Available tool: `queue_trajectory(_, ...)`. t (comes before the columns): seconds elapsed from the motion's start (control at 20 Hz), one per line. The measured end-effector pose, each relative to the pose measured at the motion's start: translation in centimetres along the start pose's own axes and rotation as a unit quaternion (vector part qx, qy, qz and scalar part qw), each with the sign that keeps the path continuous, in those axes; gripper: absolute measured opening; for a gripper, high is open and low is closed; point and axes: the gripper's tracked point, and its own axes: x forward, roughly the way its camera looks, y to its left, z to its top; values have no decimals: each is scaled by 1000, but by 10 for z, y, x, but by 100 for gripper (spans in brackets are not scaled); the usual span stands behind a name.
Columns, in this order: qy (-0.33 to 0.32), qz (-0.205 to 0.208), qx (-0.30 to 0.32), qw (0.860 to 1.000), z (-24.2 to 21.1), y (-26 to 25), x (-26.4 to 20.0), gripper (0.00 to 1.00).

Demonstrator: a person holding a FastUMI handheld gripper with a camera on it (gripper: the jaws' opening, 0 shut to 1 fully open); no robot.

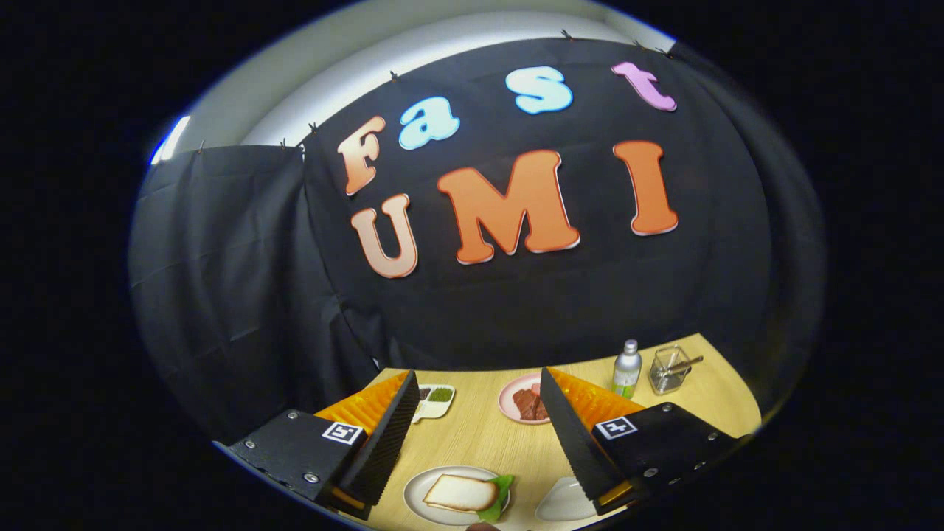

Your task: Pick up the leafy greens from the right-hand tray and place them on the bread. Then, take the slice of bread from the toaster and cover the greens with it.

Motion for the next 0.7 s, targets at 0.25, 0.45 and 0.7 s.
queue_trajectory(0.25,-70,-21,-60,996,54,5,-20,98)
queue_trajectory(0.45,-110,-29,-84,990,75,11,-38,98)
queue_trajectory(0.7,-147,-34,-109,982,96,20,-47,98)
